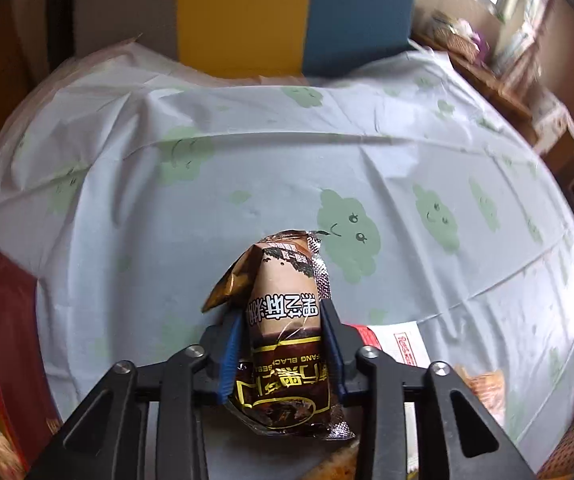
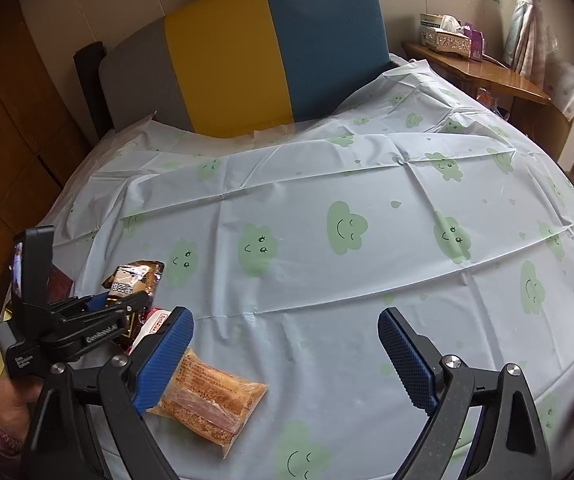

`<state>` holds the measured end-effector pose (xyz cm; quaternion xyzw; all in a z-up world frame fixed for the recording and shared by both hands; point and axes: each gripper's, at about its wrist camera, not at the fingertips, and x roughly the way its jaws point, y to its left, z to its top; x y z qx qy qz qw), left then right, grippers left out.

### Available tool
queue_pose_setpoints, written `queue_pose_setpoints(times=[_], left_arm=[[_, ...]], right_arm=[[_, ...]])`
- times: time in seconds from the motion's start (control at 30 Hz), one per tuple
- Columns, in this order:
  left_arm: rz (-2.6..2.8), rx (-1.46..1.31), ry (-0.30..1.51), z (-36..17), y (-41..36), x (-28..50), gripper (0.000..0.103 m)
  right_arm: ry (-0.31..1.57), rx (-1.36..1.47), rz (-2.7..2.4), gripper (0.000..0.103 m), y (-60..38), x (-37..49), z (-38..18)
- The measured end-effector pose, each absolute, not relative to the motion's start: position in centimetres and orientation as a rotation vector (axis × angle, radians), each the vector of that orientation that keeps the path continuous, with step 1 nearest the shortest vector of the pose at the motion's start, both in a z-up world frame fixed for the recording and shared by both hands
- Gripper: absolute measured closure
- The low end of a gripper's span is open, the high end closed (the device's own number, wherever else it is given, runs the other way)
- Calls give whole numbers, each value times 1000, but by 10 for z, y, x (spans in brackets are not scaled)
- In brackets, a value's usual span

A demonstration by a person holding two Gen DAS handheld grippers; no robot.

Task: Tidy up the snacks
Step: 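Grasp the brown chocolate bar with the left gripper and lift it, then grasp the white Rose Kiss packet with right while left holds the chocolate bar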

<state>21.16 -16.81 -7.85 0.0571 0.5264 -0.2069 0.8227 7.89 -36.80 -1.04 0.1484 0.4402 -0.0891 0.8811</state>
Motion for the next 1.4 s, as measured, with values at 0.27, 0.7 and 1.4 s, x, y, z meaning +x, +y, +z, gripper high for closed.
queue_pose_setpoints(times=[0.27, 0.7, 1.4], left_arm=[[-414, 84, 1043, -48, -128, 171, 70], [-511, 165, 987, -34, -106, 73, 70], [-529, 250, 974, -83, -102, 11, 65]], right_arm=[[951, 270, -173, 9, -361, 81, -17], [1011, 210, -195, 9, -357, 84, -32], [1013, 237, -102, 9, -340, 83, -36]])
